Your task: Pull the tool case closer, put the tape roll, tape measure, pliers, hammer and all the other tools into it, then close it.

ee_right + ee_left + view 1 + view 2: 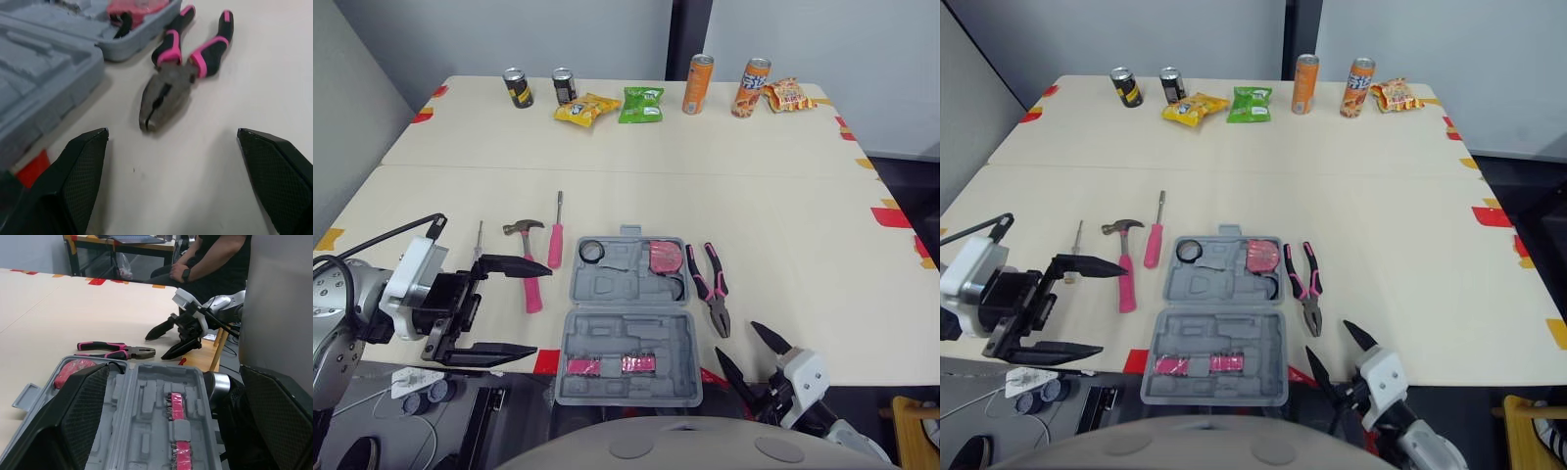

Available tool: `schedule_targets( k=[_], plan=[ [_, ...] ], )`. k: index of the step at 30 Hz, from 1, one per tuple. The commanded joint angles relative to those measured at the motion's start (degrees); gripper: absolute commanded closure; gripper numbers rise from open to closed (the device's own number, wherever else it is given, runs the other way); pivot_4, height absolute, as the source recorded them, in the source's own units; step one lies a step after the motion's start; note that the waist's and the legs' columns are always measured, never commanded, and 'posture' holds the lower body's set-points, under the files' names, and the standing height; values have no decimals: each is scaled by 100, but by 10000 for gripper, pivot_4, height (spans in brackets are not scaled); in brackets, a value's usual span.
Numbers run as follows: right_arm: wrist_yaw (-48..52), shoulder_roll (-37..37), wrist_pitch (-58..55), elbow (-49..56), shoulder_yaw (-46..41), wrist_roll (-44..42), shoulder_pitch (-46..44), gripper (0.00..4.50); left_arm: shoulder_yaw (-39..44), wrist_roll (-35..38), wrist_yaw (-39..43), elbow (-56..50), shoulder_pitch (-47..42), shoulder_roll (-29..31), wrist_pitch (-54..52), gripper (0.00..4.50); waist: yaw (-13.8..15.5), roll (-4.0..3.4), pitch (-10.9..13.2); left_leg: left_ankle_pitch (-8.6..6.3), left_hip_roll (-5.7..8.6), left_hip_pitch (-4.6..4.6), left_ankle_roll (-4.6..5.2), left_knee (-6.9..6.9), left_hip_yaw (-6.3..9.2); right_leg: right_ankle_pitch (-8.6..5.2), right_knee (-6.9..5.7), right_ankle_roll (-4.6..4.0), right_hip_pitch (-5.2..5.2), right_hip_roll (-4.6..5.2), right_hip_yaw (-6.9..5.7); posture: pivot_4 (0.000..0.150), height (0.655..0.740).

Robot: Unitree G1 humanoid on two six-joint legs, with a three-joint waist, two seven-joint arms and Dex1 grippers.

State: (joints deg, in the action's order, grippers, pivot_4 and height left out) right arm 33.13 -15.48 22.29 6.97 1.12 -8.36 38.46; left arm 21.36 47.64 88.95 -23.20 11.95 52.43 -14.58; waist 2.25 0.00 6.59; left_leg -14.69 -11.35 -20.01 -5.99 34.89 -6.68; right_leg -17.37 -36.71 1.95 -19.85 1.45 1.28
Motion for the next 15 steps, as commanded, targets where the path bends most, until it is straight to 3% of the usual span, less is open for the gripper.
schedule_targets(
  k=[1, 15],
  plan=[
    [-77, -63, -14, -63, 35, 76, -158, 337, 126, 126, 146, -132, -30, 68, -18, 0, 0, 1, 0, 0, 0, 0, 0, 0, 0, 0, 0, 0, 0, 0, 0, 1500, 7385],
    [-332, 22, -550, 88, 219, 126, -721, 337, 44, 130, 206, -122, -147, 37, -26, 0, 0, 4, -3, 1, 1, 1, -1, 1, 0, 0, -3, 0, 1, -1, 0, 1500, 7385]
  ],
)
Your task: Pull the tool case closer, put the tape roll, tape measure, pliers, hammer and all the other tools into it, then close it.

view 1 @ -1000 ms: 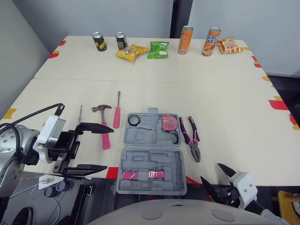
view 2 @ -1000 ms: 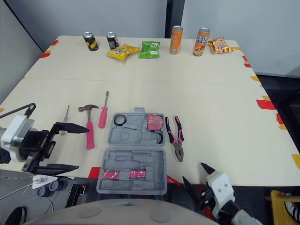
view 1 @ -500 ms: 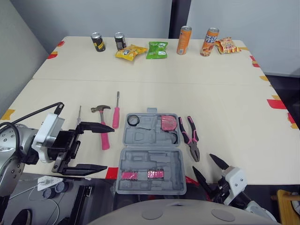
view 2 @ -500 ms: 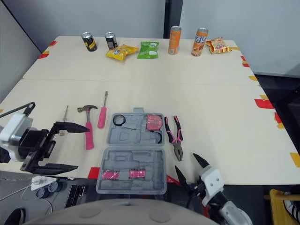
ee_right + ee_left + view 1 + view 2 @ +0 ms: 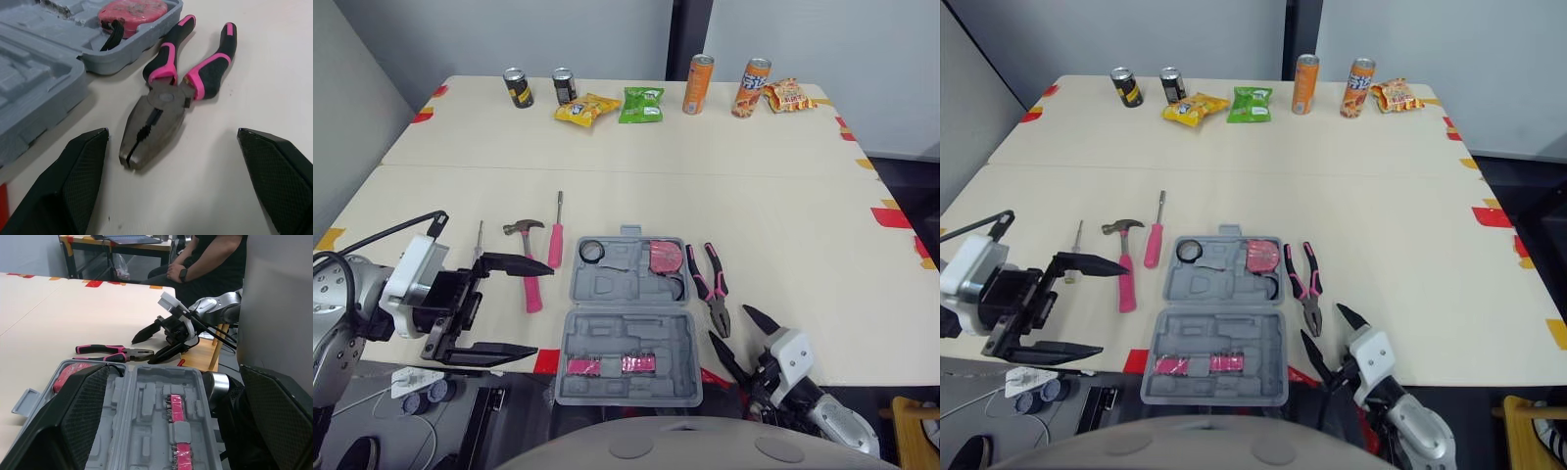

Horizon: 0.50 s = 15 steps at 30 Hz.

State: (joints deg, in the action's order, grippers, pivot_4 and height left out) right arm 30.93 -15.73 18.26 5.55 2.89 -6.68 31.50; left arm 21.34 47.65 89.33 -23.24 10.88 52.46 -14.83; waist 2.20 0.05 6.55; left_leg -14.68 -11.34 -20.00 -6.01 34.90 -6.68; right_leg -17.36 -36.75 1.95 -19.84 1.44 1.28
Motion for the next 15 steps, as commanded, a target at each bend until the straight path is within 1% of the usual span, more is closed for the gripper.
schedule_targets(
  k=[1, 7, 10, 15],
  plan=[
    [-147, 55, -196, 247, 43, -41, -53, 337, 46, 132, 172, -117, -40, 31, 0, 0, 7, -1, 1, 0, 0, 0, 0, 0, 0, 0, 0, 0, 0, 0, 0, 1500, 7385],
    [-283, 57, -502, 431, 80, -12, -153, 337, 116, 152, 253, -71, -36, 17, 68, 0, 8, 0, 0, 1, 0, -1, -1, 0, 0, 0, 0, 0, 0, 0, -1, 1500, 7385],
    [-354, 61, -681, 540, 94, 4, -237, 337, 72, 337, 314, -67, 65, 225, 125, 0, 5, 0, 1, 0, 0, 0, -2, 1, -1, 0, -1, 0, 0, 0, 0, 1500, 7385],
    [-454, 90, -892, 668, 81, -25, -227, 337, -69, 555, 317, 42, 181, 593, 633, 0, 19, 0, 1, 0, 1, -1, -5, 1, 0, 0, 0, 1, -1, 0, -1, 1500, 7385]
  ],
)
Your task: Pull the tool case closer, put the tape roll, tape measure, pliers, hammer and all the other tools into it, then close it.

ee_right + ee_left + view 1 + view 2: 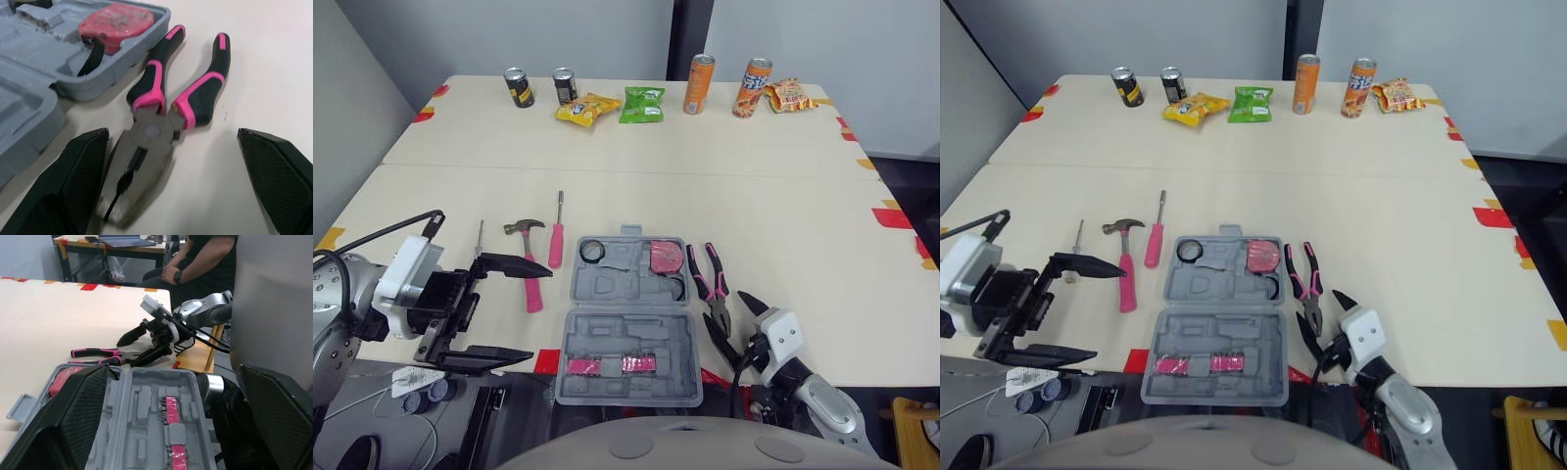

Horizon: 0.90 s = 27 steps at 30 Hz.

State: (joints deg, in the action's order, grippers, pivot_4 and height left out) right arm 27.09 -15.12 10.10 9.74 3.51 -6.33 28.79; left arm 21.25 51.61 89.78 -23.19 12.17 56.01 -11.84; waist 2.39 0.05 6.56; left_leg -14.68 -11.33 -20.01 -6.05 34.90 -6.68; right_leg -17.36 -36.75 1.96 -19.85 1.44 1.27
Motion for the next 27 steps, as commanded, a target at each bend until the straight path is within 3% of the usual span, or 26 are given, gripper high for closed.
schedule_targets(
  k=[1, 3, 4, 14, 27],
  plan=[
    [-80, 31, -101, 265, 20, -65, 52, 337, -100, 170, 272, 78, 65, 309, 430, 0, 1, 0, 1, 0, 0, 0, -1, 0, 0, 0, 1, 0, 0, 0, 0, 1500, 7385],
    [-115, 57, -157, 327, 11, -86, 73, 337, -166, 210, 272, 169, 54, 408, 571, 0, 1, -1, 2, -1, 1, 0, -2, 0, -1, 0, 1, 1, 0, 1, 1, 1500, 7385],
    [-135, 71, -184, 360, 5, -96, 85, 2761, -193, 227, 272, 195, 52, 439, 615, 0, 1, -1, 2, -1, 1, 0, -2, 0, -1, 0, 1, 1, 0, 1, 0, 1500, 7385],
    [-207, 171, -361, 432, -11, -193, 106, 34877, -318, 335, 272, 240, 176, 541, 840, 0, -4, 1, 0, -6, 0, 1, -11, 0, -2, 0, -1, 1, -2, 1, 2, 1500, 7385],
    [-219, 133, -268, 374, -282, -359, -94, 34875, -228, 288, 272, 355, 116, 307, 823, 0, -3, -2, 3, -4, 1, 0, -12, 0, -1, 1, -3, 1, -3, 1, 1, 1500, 7385]
  ],
)
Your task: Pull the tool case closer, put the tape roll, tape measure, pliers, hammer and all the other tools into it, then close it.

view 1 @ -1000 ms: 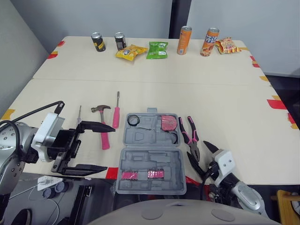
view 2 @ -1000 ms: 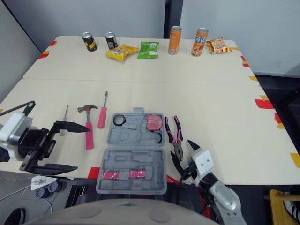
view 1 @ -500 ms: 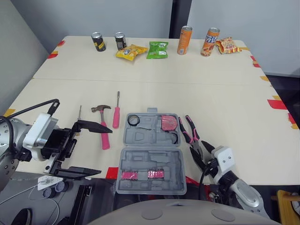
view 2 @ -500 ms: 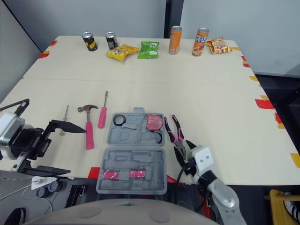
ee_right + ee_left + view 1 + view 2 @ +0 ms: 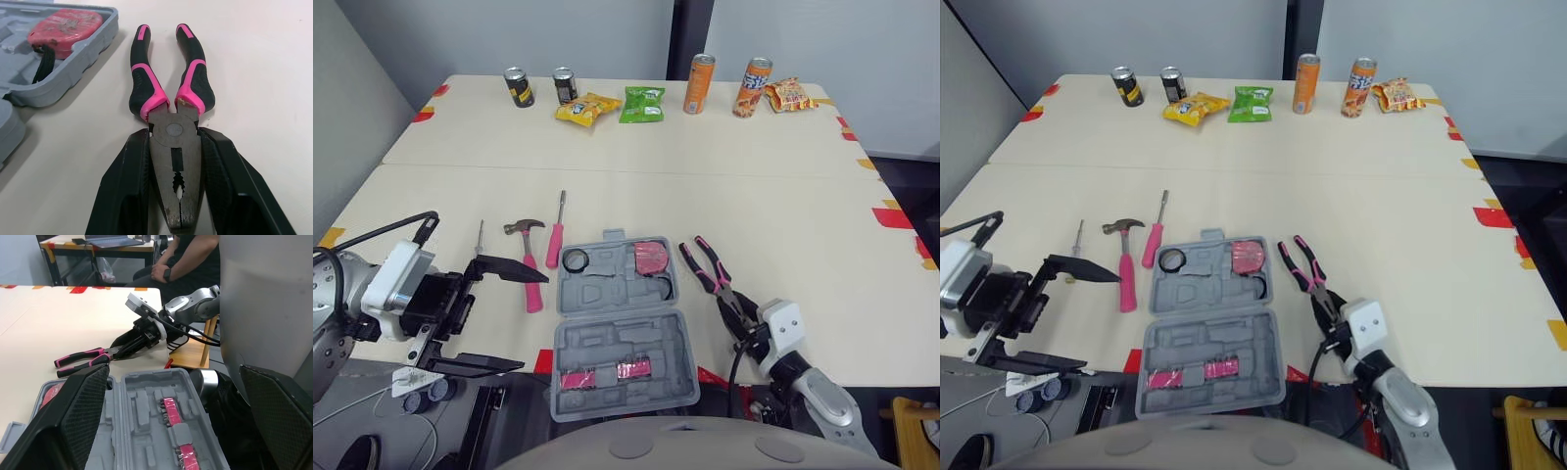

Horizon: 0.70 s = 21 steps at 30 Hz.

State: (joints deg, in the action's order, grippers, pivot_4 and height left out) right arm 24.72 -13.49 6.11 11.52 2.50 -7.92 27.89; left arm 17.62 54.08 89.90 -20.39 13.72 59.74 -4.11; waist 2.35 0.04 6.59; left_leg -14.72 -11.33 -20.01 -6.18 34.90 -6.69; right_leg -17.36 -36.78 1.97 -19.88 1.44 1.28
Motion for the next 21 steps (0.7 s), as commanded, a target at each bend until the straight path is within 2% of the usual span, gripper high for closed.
schedule_targets(
  k=[1, 7, 13, 17, 21],
  plan=[
    [31, -44, 134, 221, -203, -223, 3, 34875, 144, 31, 260, 89, -42, -86, 49, 0, 0, -1, 1, 0, 0, 0, 0, 0, 0, 0, -1, 0, 0, 0, 0, 1500, 7385],
    [604, -696, 180, 410, -633, -554, -15, 34875, 363, -52, 252, 349, -28, -369, -73, 0, -1, -1, 1, 0, 1, 0, 1, 2, -3, 1, -1, 1, 1, 2, 3, 1500, 7385],
    [1630, -1691, -127, 697, -905, -1160, -464, 34875, 622, -262, 226, 696, 127, -530, -140, 0, -22, 0, 0, 8, 0, 2, 16, 3, -5, 1, -6, 1, 1, -2, 7, 1500, 7385],
    [2477, -2547, -643, 905, -741, -1423, -1140, 34875, 892, -374, 211, 849, 311, -618, -128, 0, -2, 3, -1, 21, 0, 0, 40, 8, -3, 1, -5, 1, 4, -1, 6, 1500, 7385],
    [2954, -2975, -1292, 1057, -276, -1453, -2122, 34875, 1087, -498, 208, 952, 474, -680, -112, 0, 10, 1, 0, 23, -1, 0, 44, 11, -4, 1, -8, 1, 4, -4, 5, 1500, 7385]
  ],
)
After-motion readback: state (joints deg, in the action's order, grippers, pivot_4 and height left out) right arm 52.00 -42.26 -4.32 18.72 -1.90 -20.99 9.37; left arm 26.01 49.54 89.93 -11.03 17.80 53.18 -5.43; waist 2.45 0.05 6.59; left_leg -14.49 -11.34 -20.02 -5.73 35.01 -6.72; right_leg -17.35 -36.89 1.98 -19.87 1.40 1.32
